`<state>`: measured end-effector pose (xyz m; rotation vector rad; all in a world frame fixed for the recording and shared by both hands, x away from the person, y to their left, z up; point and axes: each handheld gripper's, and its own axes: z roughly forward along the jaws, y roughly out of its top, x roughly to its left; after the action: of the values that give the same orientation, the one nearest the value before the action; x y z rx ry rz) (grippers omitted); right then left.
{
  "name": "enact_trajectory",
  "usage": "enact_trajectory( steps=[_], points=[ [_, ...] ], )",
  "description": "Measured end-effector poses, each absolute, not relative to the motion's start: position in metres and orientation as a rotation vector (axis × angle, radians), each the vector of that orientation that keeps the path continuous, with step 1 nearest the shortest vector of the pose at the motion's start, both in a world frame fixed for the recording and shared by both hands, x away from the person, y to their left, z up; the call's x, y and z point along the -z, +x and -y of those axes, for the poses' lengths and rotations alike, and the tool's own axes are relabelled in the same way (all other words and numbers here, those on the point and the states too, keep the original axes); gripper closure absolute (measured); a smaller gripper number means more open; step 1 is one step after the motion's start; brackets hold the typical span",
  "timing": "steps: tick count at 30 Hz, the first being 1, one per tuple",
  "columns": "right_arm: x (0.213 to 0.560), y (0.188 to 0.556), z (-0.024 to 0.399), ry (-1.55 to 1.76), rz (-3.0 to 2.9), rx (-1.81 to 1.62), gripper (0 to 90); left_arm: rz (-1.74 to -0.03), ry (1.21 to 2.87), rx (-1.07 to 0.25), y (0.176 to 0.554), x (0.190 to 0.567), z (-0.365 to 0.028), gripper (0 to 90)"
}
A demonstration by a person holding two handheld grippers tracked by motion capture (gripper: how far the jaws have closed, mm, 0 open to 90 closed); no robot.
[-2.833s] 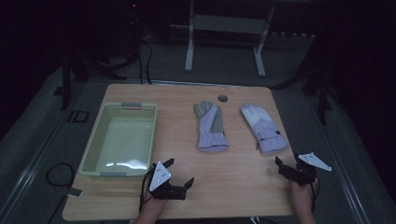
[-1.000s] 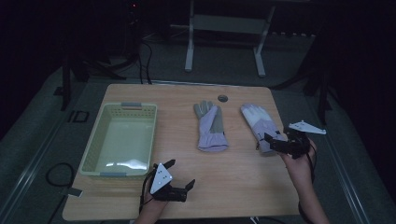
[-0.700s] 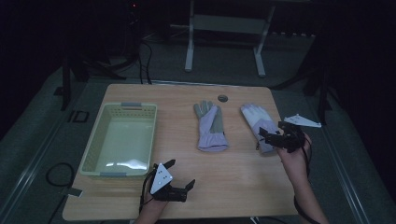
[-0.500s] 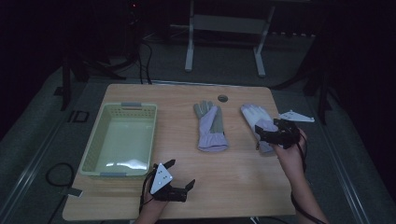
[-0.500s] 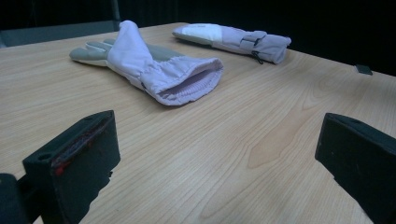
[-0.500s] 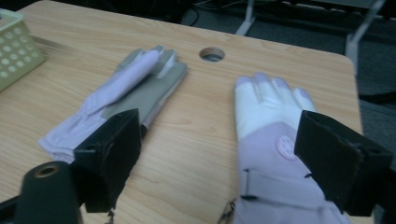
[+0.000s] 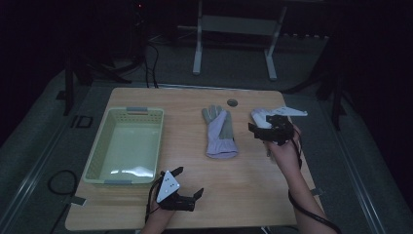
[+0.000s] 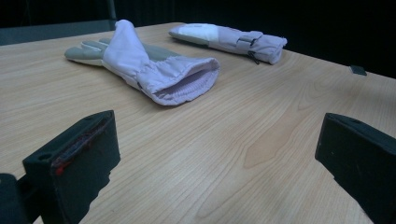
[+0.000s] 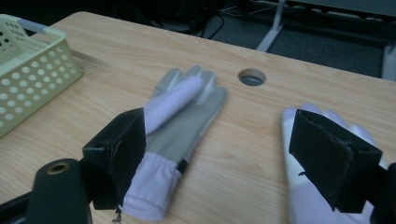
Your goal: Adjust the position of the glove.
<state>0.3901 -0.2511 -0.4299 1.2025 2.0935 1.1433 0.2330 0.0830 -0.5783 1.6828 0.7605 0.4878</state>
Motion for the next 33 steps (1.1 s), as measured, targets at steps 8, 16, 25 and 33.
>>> enact_trajectory(
  steps=[8,16,25,33],
  points=[
    [0.436,0.403,0.220,1.176,-2.141,-1.139,22.7,-0.760,1.685,-0.490,0.233,0.578,-0.083,0.0],
    [0.446,0.421,0.195,1.176,-2.176,-1.113,23.4,-0.762,1.683,-0.496,0.233,0.578,-0.083,0.0],
    [0.465,0.441,0.177,1.217,-2.229,-1.054,27.6,-0.760,1.683,-0.497,0.232,0.578,-0.083,0.0],
    [0.489,0.460,0.167,1.286,-2.280,-1.021,31.0,-0.756,1.686,-0.498,0.233,0.578,-0.083,0.0]
  ],
)
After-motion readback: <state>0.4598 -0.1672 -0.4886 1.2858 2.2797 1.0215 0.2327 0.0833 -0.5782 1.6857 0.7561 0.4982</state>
